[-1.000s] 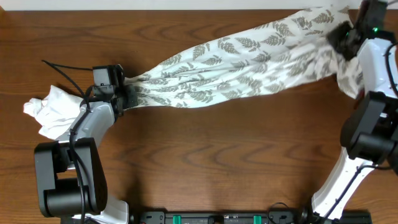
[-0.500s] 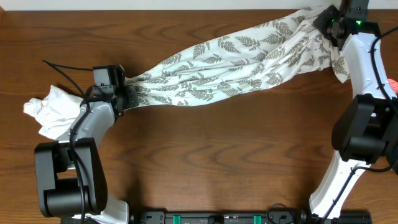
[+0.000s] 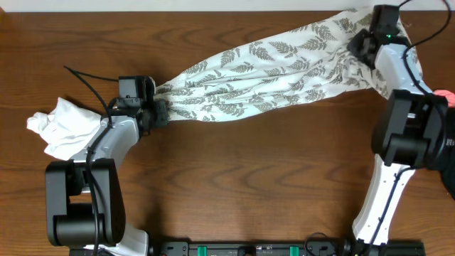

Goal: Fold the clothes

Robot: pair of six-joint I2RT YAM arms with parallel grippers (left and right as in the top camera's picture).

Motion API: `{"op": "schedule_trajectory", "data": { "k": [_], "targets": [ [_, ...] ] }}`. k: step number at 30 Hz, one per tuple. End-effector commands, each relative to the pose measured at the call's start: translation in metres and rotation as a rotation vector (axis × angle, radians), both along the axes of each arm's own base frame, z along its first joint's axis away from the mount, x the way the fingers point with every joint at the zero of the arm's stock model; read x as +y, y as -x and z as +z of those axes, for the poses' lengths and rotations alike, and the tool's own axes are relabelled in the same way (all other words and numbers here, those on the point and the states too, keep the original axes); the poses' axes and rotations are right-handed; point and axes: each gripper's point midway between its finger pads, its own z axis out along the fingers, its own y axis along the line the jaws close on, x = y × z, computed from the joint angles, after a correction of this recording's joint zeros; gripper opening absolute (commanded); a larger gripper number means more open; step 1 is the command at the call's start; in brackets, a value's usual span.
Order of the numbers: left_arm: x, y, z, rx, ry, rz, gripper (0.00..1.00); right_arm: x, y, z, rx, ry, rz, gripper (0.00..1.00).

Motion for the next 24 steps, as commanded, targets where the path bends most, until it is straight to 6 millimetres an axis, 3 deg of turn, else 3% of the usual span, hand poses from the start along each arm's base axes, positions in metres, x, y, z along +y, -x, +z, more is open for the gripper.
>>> {"op": "schedule_trajectory", "data": {
  "k": [1, 5, 11, 16, 18, 24],
  "targets": [
    [-0.001, -0.006, 0.003, -0.01, 0.005, -0.007, 0.36, -0.008, -0.002, 0.007, -0.008, 0.041, 0.013, 0.11],
    [-0.001, -0.008, 0.0, -0.013, 0.005, -0.007, 0.37, -0.022, 0.006, 0.003, 0.033, 0.082, 0.046, 0.32],
    [-0.003, -0.002, -0.025, 0.051, 0.01, -0.009, 0.37, -0.031, 0.037, -0.028, 0.195, 0.1, 0.119, 0.24],
    [-0.003, 0.001, -0.031, 0.074, 0.011, -0.009, 0.37, -0.019, 0.071, -0.054, 0.357, 0.072, 0.179, 0.33],
    [-0.003, 0.002, -0.029, 0.074, 0.011, -0.009, 0.42, -0.012, 0.085, -0.06, 0.418, 0.057, 0.192, 0.33],
    [-0.003, 0.006, 0.002, 0.037, 0.01, -0.009, 0.51, 0.02, 0.13, -0.065, 0.618, 0.017, 0.256, 0.32]
  ]
}}
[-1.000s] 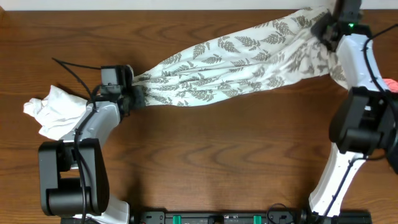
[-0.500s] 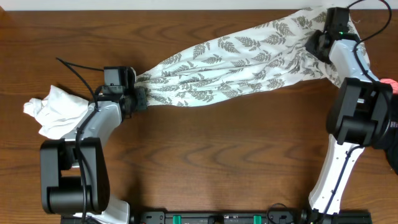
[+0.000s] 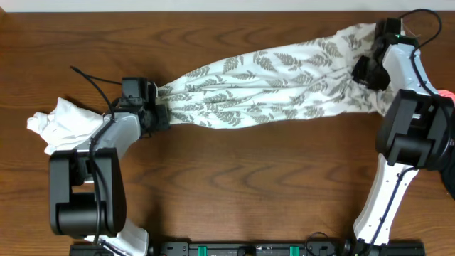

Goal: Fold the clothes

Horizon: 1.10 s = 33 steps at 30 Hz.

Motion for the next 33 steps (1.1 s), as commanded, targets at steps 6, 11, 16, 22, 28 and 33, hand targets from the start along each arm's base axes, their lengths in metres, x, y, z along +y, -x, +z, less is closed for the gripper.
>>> {"op": "schedule_trajectory", "data": {
  "k": [6, 11, 16, 22, 28, 33],
  "targets": [
    [-0.002, 0.003, 0.065, -0.119, 0.004, -0.003, 0.55, 0.082, 0.039, -0.029, 0.222, -0.012, 0.257, 0.34],
    [-0.002, 0.014, 0.086, -0.139, 0.002, -0.003, 0.56, 0.11, 0.041, -0.019, 0.237, 0.09, 0.337, 0.38],
    [-0.002, 0.025, 0.078, -0.083, 0.0, -0.005, 0.56, 0.09, 0.037, -0.002, 0.207, 0.13, 0.302, 0.4],
    [-0.002, 0.025, 0.073, -0.07, 0.0, -0.005, 0.59, 0.045, 0.036, 0.043, 0.143, 0.138, 0.253, 0.48],
    [-0.001, 0.015, 0.078, -0.115, 0.0, -0.004, 0.62, 0.0, 0.043, 0.079, 0.08, 0.148, 0.147, 0.5],
    [-0.001, 0.015, 0.078, -0.117, 0.0, -0.004, 0.62, -0.025, 0.054, 0.083, 0.093, 0.144, 0.088, 0.41]
  ]
}}
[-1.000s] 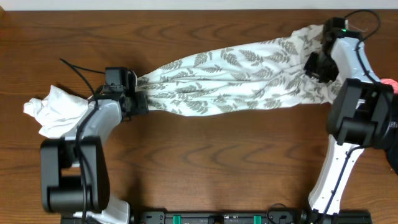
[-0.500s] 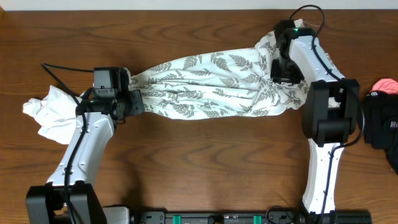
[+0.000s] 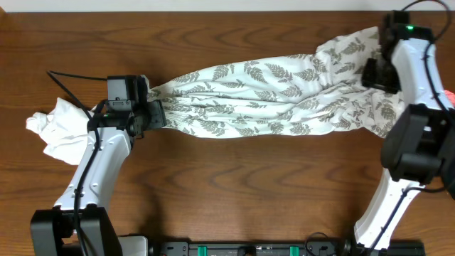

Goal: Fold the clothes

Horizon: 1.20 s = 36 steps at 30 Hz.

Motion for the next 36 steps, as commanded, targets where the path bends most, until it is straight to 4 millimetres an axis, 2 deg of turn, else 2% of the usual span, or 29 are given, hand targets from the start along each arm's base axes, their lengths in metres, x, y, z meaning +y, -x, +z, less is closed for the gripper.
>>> {"op": "schedule_trajectory", "data": {
  "k": [1, 3, 8, 10, 12, 13, 15, 17, 19, 22, 23, 24, 25, 29, 32, 33, 36],
  "targets": [
    [-0.001, -0.001, -0.002, 0.005, 0.002, -0.004, 0.62, -0.014, 0.007, 0.003, 0.01, 0.014, -0.022, 0.4],
    [0.0, -0.002, -0.002, 0.003, -0.003, -0.001, 0.62, -0.02, 0.009, 0.003, 0.01, 0.014, -0.036, 0.37],
    [0.014, -0.003, -0.002, -0.002, -0.073, 0.04, 0.62, -0.042, 0.016, 0.005, 0.018, 0.055, -0.077, 0.17],
    [0.017, -0.003, -0.002, -0.001, -0.088, 0.048, 0.61, -0.05, 0.017, 0.005, 0.013, 0.06, -0.094, 0.12],
    [0.017, -0.003, -0.002, 0.0, -0.089, 0.049, 0.61, -0.056, 0.018, 0.005, 0.005, 0.054, -0.11, 0.14],
    [0.017, -0.004, -0.002, -0.001, -0.089, 0.048, 0.61, -0.057, 0.017, 0.005, -0.003, 0.043, -0.114, 0.23],
    [0.017, -0.005, -0.006, 0.004, -0.089, 0.048, 0.61, -0.053, 0.011, 0.003, -0.04, -0.012, -0.117, 0.54],
    [0.017, -0.005, -0.012, 0.018, -0.089, 0.047, 0.64, -0.045, 0.001, 0.002, -0.088, -0.09, -0.115, 0.71],
    [0.017, -0.007, -0.021, 0.036, -0.089, 0.046, 0.68, -0.038, -0.01, 0.002, -0.145, -0.164, -0.13, 0.81],
    [0.017, -0.01, -0.036, 0.059, -0.086, 0.044, 0.72, -0.04, -0.016, 0.003, -0.194, -0.192, -0.248, 0.82],
    [0.016, -0.011, -0.044, 0.074, -0.085, 0.044, 0.72, -0.043, -0.016, 0.003, -0.203, -0.195, -0.278, 0.79],
    [0.016, -0.01, -0.049, 0.088, -0.085, 0.043, 0.72, -0.043, -0.015, 0.003, -0.202, -0.195, -0.284, 0.62],
    [0.015, -0.009, -0.055, 0.104, -0.078, 0.039, 0.69, -0.044, -0.014, 0.003, -0.196, -0.195, -0.281, 0.53],
    [0.005, 0.0, -0.072, 0.171, -0.028, 0.012, 0.29, -0.037, 0.004, -0.001, -0.1, -0.201, -0.164, 0.43],
    [0.006, 0.002, -0.075, 0.183, -0.029, 0.012, 0.14, -0.023, 0.014, -0.002, -0.047, -0.265, -0.073, 0.35],
    [0.006, 0.001, -0.075, 0.179, -0.032, 0.014, 0.12, -0.017, 0.016, -0.002, -0.039, -0.296, -0.04, 0.29],
    [0.007, -0.001, -0.074, 0.169, -0.033, 0.015, 0.07, -0.002, 0.031, -0.002, 0.023, -0.362, 0.011, 0.18]
  ]
}}
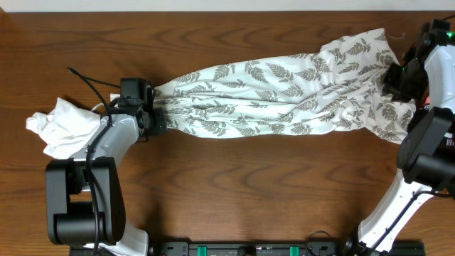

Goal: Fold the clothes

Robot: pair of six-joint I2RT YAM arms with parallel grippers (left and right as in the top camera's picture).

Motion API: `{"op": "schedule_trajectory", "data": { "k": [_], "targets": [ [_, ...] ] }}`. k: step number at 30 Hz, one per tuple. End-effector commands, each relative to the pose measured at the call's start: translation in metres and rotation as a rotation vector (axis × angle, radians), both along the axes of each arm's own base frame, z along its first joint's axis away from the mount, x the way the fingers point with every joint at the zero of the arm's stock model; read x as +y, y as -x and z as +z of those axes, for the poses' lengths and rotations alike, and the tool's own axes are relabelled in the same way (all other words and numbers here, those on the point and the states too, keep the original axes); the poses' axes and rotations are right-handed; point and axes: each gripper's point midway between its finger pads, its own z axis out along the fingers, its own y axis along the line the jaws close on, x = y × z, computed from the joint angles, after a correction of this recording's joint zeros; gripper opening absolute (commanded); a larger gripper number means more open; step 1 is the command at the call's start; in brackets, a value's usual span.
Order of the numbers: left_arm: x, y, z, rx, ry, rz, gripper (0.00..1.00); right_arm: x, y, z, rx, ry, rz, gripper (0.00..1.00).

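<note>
A white cloth with a grey fern print (pixel 270 96) lies stretched across the back half of the table. Its left end is bunched into my left gripper (pixel 158 114), which is shut on it. The right end fans out wide, from a far corner down to a lower corner near the right arm. My right gripper (pixel 395 78) sits on that right end near its edge and appears shut on the fabric; its fingers are mostly hidden under the wrist.
A crumpled plain white cloth (pixel 60 124) lies at the left, just behind my left arm. The left arm's base (pixel 78 206) and the right arm's base (pixel 426 156) stand at the front corners. Bare wooden table (pixel 249 185) fills the front middle.
My right gripper has moved to the right, and the cloth's right end lies further right with it. My left gripper has shifted slightly right, with its arm drawn back over its base.
The cloth first ran slanted from my left gripper up to the far right corner, held at both ends. Then my right gripper was nearer, and the cloth lay more level. By now it lies almost straight across the table, its right end spread.
</note>
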Motion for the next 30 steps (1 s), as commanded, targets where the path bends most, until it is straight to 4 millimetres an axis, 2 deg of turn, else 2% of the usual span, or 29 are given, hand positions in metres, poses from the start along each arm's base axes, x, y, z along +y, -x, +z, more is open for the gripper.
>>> {"op": "schedule_trajectory", "data": {
  "k": [1, 5, 11, 13, 16, 19, 23, 25, 30],
  "targets": [
    [-0.002, -0.002, 0.0, -0.004, 0.012, -0.002, 0.06, 0.012, 0.01, 0.003, 0.014, -0.077, 0.095, 0.16],
    [-0.002, -0.003, 0.0, -0.006, 0.01, -0.001, 0.06, 0.014, 0.016, -0.007, 0.042, -0.073, 0.097, 0.08],
    [-0.002, -0.003, 0.0, -0.007, 0.01, -0.001, 0.06, 0.018, 0.019, -0.054, 0.036, -0.06, 0.091, 0.04],
    [-0.002, -0.003, 0.0, -0.006, 0.01, -0.001, 0.06, 0.013, 0.027, -0.071, 0.057, -0.017, 0.064, 0.05],
    [-0.002, -0.002, 0.0, -0.002, 0.01, -0.001, 0.06, -0.017, 0.042, -0.087, 0.11, 0.141, -0.021, 0.04],
    [-0.002, -0.001, -0.001, 0.003, 0.01, -0.001, 0.06, -0.054, 0.047, -0.084, 0.121, 0.299, -0.078, 0.02],
    [-0.002, 0.001, -0.001, 0.009, 0.01, -0.001, 0.06, -0.102, 0.037, -0.071, 0.055, 0.441, -0.146, 0.02],
    [-0.002, 0.001, -0.001, 0.01, 0.01, -0.001, 0.06, -0.114, 0.028, -0.063, 0.016, 0.448, -0.134, 0.02],
    [-0.002, 0.002, -0.002, 0.016, 0.01, -0.001, 0.06, -0.128, 0.004, -0.04, -0.043, 0.479, 0.011, 0.07]
  ]
}}
